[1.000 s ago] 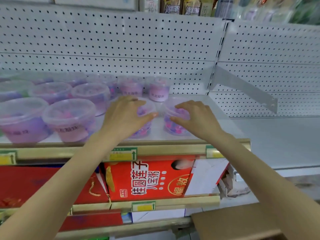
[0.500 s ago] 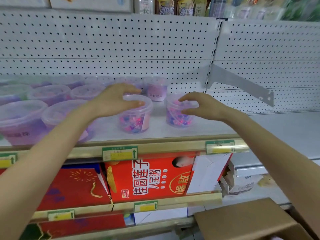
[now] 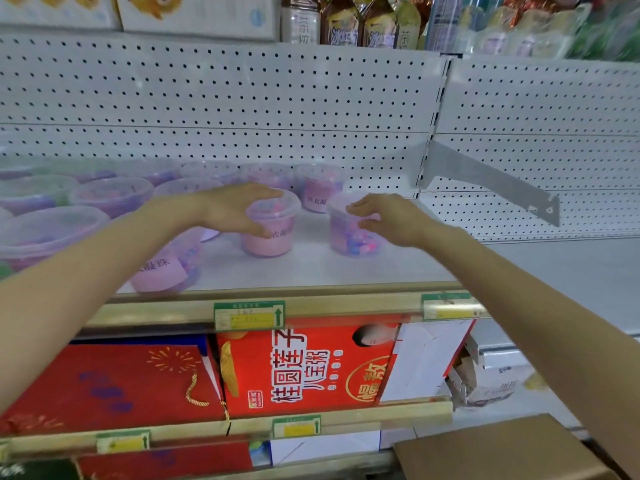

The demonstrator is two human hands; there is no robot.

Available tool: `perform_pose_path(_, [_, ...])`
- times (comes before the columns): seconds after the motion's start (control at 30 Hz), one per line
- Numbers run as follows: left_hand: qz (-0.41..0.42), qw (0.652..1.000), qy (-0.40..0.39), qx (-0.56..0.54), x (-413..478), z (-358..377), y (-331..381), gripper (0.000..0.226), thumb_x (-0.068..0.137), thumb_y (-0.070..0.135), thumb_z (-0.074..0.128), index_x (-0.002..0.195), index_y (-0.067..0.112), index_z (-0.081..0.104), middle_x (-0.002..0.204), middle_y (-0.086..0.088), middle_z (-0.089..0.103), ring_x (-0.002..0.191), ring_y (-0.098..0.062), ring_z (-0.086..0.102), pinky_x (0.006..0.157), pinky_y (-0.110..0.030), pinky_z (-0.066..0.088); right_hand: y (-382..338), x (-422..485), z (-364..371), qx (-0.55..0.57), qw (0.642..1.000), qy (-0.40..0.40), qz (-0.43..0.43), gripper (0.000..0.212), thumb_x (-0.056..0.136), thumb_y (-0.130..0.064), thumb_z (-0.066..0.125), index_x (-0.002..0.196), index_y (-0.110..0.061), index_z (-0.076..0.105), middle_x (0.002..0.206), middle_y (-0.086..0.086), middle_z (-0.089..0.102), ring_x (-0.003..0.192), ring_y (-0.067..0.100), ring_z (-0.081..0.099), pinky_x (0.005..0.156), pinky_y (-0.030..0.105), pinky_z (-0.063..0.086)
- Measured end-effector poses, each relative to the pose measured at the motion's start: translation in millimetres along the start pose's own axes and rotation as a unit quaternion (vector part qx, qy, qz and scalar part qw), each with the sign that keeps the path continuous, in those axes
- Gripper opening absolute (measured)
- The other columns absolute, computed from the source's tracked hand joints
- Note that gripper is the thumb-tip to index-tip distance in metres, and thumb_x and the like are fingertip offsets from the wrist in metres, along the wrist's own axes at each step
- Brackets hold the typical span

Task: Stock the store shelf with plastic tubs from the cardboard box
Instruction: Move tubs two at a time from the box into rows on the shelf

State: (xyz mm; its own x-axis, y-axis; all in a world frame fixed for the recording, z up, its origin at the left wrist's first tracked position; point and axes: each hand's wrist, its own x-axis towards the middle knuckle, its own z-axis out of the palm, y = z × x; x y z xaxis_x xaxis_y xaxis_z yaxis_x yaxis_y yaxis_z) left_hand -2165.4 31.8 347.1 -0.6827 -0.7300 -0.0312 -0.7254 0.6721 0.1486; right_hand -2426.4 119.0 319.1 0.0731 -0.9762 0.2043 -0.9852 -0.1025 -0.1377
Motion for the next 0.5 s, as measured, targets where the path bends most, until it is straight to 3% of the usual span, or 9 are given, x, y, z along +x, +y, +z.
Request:
perform_pose_path(0.07, [-0.008,1.000,0.020,0.005,2.5,5.2,2.7,0.068,0.088,0.036,0.058,0.146,0.019,0.026,0.155,-0.001,0.023,0.141,-0.018,0.021,0.111,-0.027,0.017,5.6,1.9,-13.3,0.097,0.993,-0.062,0.013,0.042,0.091,-0.005,0.053,0.131,-0.018,0.055,0.142,0.001,0.047,0.134,0.017,0.038,0.100,0.018,0.025])
perform_pose_path(0.13, [-0.017,0.999,0.024,0.027,7.9,8.6,3.6,0.064,0.090,0.039,0.054,0.145,0.017,0.029,0.153,-0.003,0.028,0.139,-0.021,0.028,0.107,-0.026,0.022,3.0,4.4,-15.2,0.115,0.992,-0.042,0.039,0.039,0.094,-0.023,0.054,0.132,-0.019,0.053,0.144,0.001,0.045,0.136,0.017,0.035,0.102,0.021,0.024])
perform_pose_path(0.2, [-0.019,0.999,0.018,0.046,12.4,5.9,2.7,0.061,0.091,0.039,0.053,0.144,0.018,0.031,0.151,-0.004,0.032,0.136,-0.022,0.032,0.105,-0.026,0.025,-7.3,8.0,-7.3,0.137,0.988,-0.009,0.077,0.050,0.092,-0.043,0.051,0.136,-0.019,0.049,0.143,0.001,0.046,0.132,0.019,0.041,0.097,0.024,0.030])
perform_pose_path(0.27, [-0.021,0.998,0.002,0.061,18.3,1.8,-1.6,0.060,0.091,0.039,0.052,0.143,0.019,0.031,0.149,-0.005,0.035,0.135,-0.024,0.034,0.105,-0.028,0.026,-19.9,12.2,5.3,0.067,0.995,0.004,0.075,0.057,0.090,-0.053,0.047,0.138,-0.023,0.044,0.140,0.005,0.047,0.127,0.025,0.043,0.096,0.033,0.035])
perform_pose_path(0.37, [-0.023,0.997,-0.008,0.067,26.0,-0.6,-7.5,0.055,0.092,0.035,0.052,0.141,0.016,0.036,0.146,-0.008,0.039,0.132,-0.025,0.037,0.104,-0.029,0.028,-33.2,18.1,17.0,-0.094,0.994,0.017,0.057,0.052,0.092,-0.051,0.044,0.136,-0.024,0.044,0.129,0.013,0.048,0.117,0.033,0.046,0.092,0.039,0.037])
perform_pose_path(0.5, [-0.022,0.998,-0.005,0.065,34.7,0.6,-15.2,0.052,0.094,0.025,0.050,0.143,0.016,0.035,0.146,-0.012,0.037,0.132,-0.027,0.036,0.102,-0.028,0.028,-29.8,36.5,11.8,-0.079,0.995,-0.033,0.042,0.041,0.095,-0.041,0.045,0.129,-0.019,0.050,0.124,0.013,0.054,0.115,0.033,0.050,0.091,0.038,0.037])
